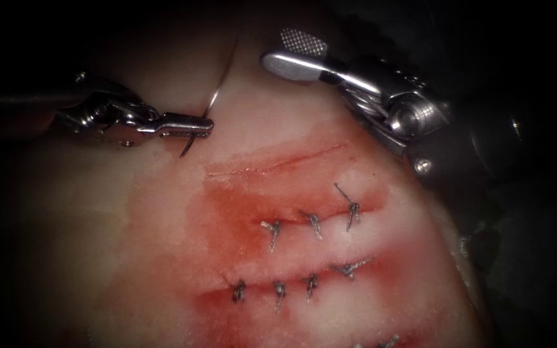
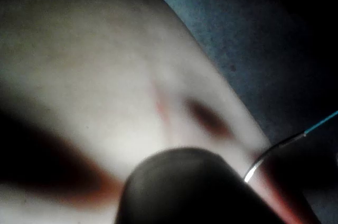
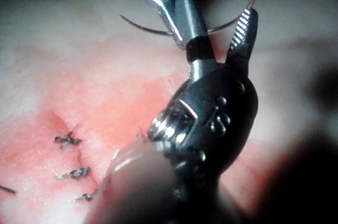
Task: Wound Closure
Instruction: Pass the needle to the right gripper
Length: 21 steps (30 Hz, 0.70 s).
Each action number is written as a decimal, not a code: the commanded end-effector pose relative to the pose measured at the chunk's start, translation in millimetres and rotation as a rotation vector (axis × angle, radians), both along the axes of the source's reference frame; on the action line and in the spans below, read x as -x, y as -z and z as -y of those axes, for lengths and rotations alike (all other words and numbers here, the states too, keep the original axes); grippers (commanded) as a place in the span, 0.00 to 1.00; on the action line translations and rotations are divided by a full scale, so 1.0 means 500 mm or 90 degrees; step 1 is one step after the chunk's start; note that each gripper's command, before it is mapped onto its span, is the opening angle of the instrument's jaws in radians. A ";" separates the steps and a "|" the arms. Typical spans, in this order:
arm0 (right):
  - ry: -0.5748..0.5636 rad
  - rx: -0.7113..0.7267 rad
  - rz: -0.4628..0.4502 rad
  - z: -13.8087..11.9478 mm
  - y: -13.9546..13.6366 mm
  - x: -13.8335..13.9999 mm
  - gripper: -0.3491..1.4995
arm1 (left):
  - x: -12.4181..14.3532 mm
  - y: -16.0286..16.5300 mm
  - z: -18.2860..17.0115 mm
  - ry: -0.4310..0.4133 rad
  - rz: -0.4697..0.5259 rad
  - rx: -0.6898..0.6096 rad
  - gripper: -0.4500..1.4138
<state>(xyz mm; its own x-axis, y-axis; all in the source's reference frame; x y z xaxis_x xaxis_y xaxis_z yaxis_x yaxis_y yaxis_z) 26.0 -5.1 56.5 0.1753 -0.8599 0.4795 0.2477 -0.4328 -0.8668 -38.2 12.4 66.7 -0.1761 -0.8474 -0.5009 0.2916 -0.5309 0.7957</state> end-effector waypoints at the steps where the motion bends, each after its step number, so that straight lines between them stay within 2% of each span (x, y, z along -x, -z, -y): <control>1: -0.007 -0.010 -0.004 0.0019 -0.0045 -0.0030 0.98 | 0.0029 -0.0005 -0.0012 0.012 0.028 0.002 0.00; 5: -0.016 0.000 0.002 0.0012 -0.0096 -0.0017 0.97 | 0.0060 -0.0001 0.0002 0.011 0.043 -0.005 0.00; 8: -0.030 0.002 0.011 0.0003 -0.0114 -0.0001 0.97 | 0.0080 0.0007 0.0013 0.015 0.040 -0.003 0.00; 13: -0.038 -0.001 0.016 -0.0008 -0.0113 0.0015 0.97 | 0.0096 0.0011 0.0020 0.017 0.018 -0.003 0.00; 18: -0.042 -0.009 0.015 -0.0005 -0.0105 0.0022 0.96 | 0.0081 0.0008 0.0012 0.036 -0.007 0.003 0.00; 21: -0.057 -0.021 0.022 -0.0014 -0.0094 0.0046 0.95 | 0.0064 0.0001 0.0009 0.036 -0.029 0.006 0.00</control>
